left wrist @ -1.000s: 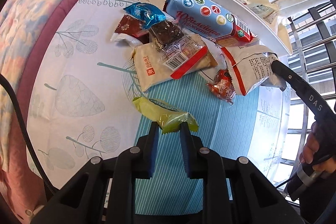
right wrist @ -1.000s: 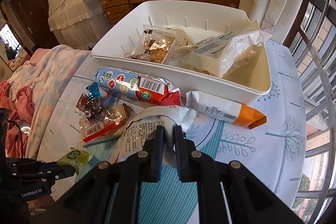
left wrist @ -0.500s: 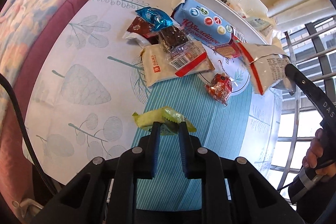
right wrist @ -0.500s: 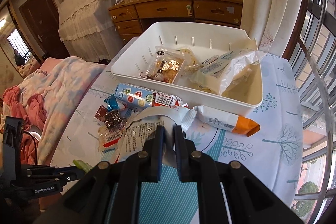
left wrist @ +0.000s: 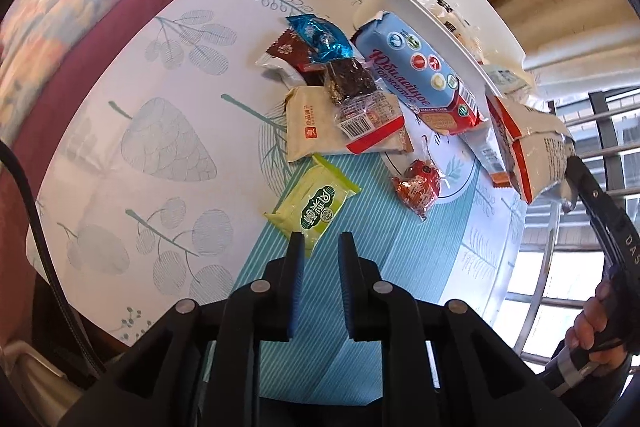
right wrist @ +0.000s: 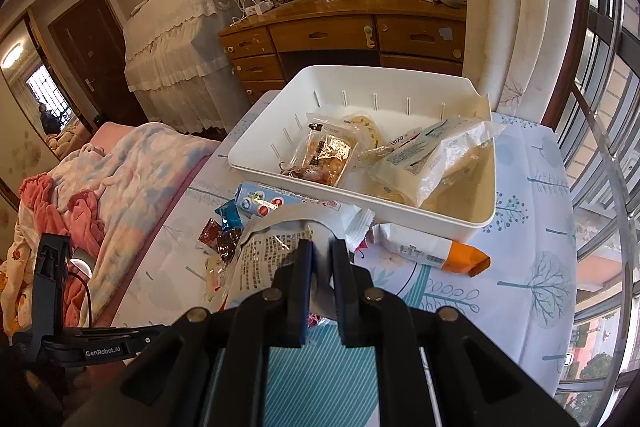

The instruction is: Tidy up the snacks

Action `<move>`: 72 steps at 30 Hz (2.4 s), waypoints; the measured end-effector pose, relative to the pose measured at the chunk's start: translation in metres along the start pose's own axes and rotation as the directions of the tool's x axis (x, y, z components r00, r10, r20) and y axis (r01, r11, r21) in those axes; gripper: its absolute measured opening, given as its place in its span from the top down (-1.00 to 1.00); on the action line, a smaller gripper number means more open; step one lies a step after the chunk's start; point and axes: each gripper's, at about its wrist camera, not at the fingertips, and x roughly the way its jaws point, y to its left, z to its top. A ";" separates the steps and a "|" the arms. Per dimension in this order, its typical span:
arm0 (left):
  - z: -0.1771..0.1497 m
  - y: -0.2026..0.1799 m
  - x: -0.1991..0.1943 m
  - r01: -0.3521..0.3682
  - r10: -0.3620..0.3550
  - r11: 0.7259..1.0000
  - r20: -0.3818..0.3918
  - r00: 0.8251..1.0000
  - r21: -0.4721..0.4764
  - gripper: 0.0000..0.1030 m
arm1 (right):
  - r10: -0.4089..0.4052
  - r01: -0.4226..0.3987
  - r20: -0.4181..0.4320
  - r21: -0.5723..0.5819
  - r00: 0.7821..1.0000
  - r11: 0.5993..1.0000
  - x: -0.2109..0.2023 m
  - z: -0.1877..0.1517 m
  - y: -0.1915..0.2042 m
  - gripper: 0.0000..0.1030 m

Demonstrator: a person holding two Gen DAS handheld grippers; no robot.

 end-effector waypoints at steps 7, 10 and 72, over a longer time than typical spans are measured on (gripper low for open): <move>-0.005 0.006 0.002 0.012 -0.010 0.995 0.018 1.000 -0.104 0.38 | 0.020 -0.019 -0.012 0.033 1.000 0.999 -0.002 -0.003 -0.010 0.81; -0.008 0.007 0.006 -0.006 0.007 0.992 0.006 1.000 -0.128 0.08 | 0.025 -0.025 -0.019 0.040 0.999 0.999 -0.002 -0.005 -0.013 0.80; 0.033 0.015 0.105 -0.201 0.061 0.749 -0.236 0.970 -0.631 -0.59 | 0.139 0.166 -0.560 0.458 0.817 0.873 0.102 -0.087 -0.074 -0.80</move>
